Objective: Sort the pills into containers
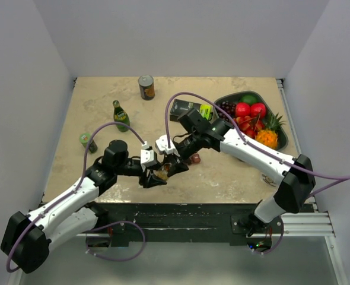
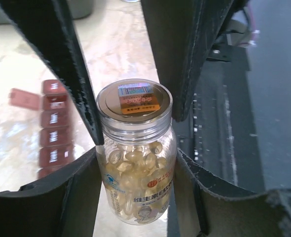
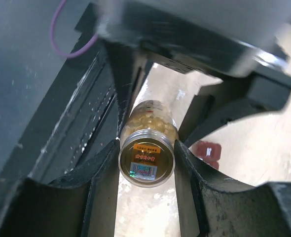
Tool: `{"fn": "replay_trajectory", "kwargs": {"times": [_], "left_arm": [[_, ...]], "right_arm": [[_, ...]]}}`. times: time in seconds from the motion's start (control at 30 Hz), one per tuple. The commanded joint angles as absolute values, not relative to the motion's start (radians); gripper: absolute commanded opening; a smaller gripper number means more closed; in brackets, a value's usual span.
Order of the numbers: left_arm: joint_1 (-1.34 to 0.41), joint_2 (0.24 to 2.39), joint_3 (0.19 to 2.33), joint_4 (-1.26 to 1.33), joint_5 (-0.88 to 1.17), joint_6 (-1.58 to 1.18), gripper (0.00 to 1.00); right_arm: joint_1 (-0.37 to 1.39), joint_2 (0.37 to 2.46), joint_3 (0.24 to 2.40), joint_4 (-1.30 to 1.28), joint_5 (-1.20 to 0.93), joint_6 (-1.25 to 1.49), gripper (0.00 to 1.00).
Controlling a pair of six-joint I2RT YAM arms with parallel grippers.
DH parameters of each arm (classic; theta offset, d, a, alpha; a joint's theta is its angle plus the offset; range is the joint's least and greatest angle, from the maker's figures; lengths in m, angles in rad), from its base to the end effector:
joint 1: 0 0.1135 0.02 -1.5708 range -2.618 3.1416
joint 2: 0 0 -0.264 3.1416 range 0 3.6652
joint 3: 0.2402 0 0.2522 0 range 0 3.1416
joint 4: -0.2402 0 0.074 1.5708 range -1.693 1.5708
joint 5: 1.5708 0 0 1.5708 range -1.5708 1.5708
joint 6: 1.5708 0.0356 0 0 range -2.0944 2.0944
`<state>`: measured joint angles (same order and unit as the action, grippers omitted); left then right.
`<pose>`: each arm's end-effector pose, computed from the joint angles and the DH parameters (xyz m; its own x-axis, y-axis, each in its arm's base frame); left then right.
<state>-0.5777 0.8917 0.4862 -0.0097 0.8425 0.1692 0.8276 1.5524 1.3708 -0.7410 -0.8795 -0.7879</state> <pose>0.1466 -0.1273 0.2380 -0.1755 0.2482 -0.9527 0.9791 0.1449 -0.1427 0.1999 0.2581 0.3151 0.1754 -0.4770 -0.8612 -0.9355 -0.3534 0.0052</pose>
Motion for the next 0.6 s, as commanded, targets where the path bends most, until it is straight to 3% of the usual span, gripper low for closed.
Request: {"fn": "replay_trajectory", "kwargs": {"times": [0.0, 0.13, 0.23, 0.27, 0.43, 0.57], "left_arm": [[-0.577, 0.907, 0.54, 0.032, 1.011, 0.201, 0.0], [-0.575, 0.899, 0.538, 0.029, 0.971, 0.199, 0.0], [-0.575, 0.9, 0.538, 0.018, 0.896, 0.193, 0.0], [-0.577, 0.902, 0.537, 0.009, 0.873, 0.189, 0.0], [-0.577, 0.917, 0.54, 0.011, 0.726, 0.132, 0.0], [-0.575, 0.923, 0.54, 0.066, 0.669, 0.054, 0.0]], "right_arm": [[0.83, 1.58, 1.414, -1.005, -0.901, -1.17, 0.0], [0.828, 1.569, 1.401, -0.944, -0.833, -1.089, 0.0], [0.789, 1.554, 1.396, -0.871, -0.873, -0.948, 0.61], [0.772, 1.548, 1.402, -0.849, -0.905, -0.881, 0.98], [0.669, 1.48, 1.393, -0.666, -1.017, -0.567, 0.99], [0.667, 1.45, 1.284, -0.374, -0.869, -0.066, 0.99]]}}
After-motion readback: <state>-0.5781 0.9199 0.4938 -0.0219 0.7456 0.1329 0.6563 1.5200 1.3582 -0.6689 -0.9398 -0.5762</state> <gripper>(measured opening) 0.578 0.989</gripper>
